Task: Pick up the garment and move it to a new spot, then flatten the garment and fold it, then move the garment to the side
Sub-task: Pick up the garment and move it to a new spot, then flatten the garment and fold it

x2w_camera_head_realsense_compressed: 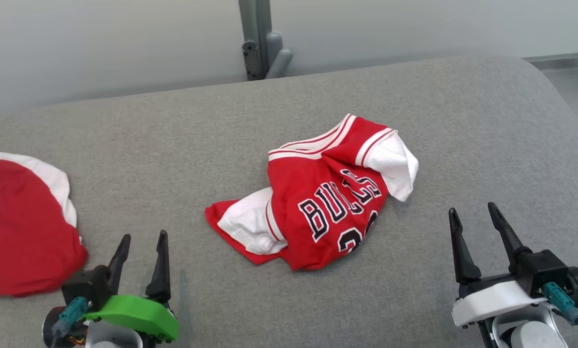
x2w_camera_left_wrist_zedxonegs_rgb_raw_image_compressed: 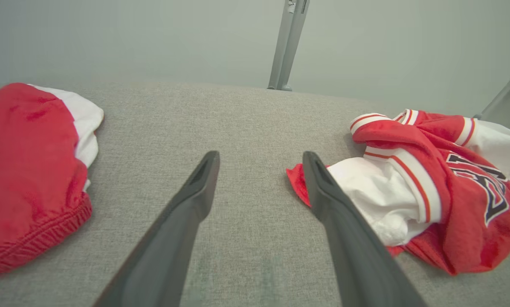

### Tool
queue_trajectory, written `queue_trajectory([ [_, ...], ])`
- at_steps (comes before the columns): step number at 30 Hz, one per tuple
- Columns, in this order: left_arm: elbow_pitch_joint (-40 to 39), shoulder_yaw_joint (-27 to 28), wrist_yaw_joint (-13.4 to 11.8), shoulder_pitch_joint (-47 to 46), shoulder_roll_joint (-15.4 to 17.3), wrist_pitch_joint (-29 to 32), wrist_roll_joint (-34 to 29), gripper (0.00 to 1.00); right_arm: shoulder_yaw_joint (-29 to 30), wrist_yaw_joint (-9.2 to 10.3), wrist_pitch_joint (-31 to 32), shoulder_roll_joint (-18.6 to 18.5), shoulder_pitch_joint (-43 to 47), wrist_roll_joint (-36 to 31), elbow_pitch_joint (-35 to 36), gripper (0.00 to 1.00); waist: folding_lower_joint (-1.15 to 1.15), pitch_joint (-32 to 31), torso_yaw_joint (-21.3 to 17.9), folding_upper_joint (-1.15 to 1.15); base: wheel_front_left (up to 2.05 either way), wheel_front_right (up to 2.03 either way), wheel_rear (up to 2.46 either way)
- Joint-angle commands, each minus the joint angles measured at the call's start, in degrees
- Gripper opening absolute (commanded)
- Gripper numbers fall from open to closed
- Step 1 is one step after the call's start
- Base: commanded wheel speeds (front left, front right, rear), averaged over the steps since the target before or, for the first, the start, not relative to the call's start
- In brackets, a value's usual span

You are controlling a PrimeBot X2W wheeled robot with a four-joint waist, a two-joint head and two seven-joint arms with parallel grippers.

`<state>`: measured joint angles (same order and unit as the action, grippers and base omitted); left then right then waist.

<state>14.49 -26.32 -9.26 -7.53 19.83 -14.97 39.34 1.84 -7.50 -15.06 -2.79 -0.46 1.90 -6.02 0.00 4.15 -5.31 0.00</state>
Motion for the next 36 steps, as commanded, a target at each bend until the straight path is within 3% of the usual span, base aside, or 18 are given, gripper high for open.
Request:
queue_trajectory([
  [1, -0.5, 1.5, 0.3, 1.5, -0.3, -0.2, -1.4, 1.00, 0.0, 0.02, -0.2, -0.2, 0.5, -0.5, -0.2, 1.00, 0.00, -1.9, 3.4, 0.00, 0.00, 0.00, 0.00],
  [8, -2.4, 10.6, 1.2, 8.6, -4.3, -0.2, -6.8, 1.00, -0.3, 0.02, -0.2, -0.2, 1.6, -0.8, -0.8, 1.00, 0.00, -3.3, 5.3, 0.00, 0.00, 0.00, 0.00],
  [16, -3.5, 18.0, 4.9, 13.4, -9.0, -0.2, -12.1, 1.00, -0.4, 0.02, -0.2, -0.2, 2.4, -1.2, -1.7, 1.00, 0.00, -4.4, 6.5, 0.00, 0.00, 0.00, 0.00],
  [27, -2.2, 23.4, 9.8, 13.8, -12.8, -0.2, -16.4, 1.00, -1.0, 0.02, -0.2, -0.2, 2.3, -0.8, -2.5, 1.00, 0.00, -4.7, 6.3, 0.00, 0.00, 0.00, 0.00],
  [36, -1.2, 24.8, 12.3, 12.7, -14.2, -0.2, -17.8, 1.00, -1.0, 0.02, -0.2, -0.2, 2.1, -0.1, -2.6, 1.00, 0.00, -4.3, 5.4, 0.00, 0.00, 0.00, 0.00],
])
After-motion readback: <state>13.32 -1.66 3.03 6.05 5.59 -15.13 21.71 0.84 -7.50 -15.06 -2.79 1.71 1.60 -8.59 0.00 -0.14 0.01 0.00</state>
